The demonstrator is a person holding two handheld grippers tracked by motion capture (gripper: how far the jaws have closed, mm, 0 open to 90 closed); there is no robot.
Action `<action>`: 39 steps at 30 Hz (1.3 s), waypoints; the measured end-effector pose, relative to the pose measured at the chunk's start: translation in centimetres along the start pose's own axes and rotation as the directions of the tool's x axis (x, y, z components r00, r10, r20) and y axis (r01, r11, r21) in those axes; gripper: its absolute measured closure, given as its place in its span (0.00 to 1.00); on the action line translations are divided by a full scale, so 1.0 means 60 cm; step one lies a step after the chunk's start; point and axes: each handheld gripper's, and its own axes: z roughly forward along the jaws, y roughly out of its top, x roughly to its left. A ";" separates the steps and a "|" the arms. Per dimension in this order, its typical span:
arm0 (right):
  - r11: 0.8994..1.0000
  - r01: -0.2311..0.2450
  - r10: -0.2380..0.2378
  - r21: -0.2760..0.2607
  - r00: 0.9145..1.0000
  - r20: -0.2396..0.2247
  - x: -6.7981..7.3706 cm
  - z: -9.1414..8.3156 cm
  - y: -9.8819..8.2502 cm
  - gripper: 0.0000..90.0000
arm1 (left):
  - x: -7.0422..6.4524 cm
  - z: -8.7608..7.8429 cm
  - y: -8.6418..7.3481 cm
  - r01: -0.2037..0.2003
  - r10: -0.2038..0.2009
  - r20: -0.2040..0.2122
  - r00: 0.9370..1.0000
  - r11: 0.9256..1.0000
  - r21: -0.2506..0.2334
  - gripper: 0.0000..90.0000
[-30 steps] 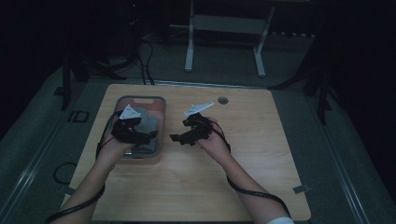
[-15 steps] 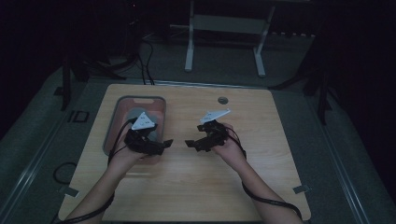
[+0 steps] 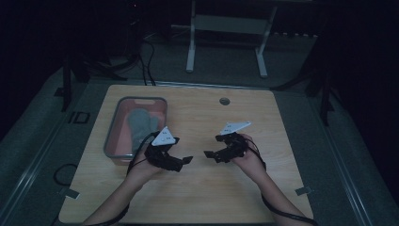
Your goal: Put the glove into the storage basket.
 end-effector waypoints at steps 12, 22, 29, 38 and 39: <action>0.999 -0.028 0.028 0.025 1.000 0.002 -0.007 -0.022 -0.074 0.17 | -0.041 0.053 -0.028 -0.037 0.035 0.056 0.998 0.999 0.036 0.16; 0.999 -0.036 0.037 0.013 0.999 -0.016 -0.007 -0.032 -0.132 0.16 | -0.055 0.083 -0.058 -0.026 0.021 0.108 0.994 0.999 0.046 0.16; 0.998 -0.047 0.048 0.034 0.999 -0.010 -0.009 -0.033 -0.160 0.17 | -0.063 0.096 -0.067 -0.033 0.025 0.131 0.991 0.998 0.061 0.16; 0.997 -0.074 0.073 0.033 0.997 0.007 -0.017 -0.041 -0.177 0.17 | -0.066 0.104 -0.078 -0.032 0.023 0.135 0.991 0.997 0.068 0.16; 0.997 -0.074 0.074 0.033 0.997 0.009 -0.018 -0.041 -0.177 0.17 | -0.067 0.104 -0.078 -0.036 0.026 0.136 0.990 0.997 0.068 0.16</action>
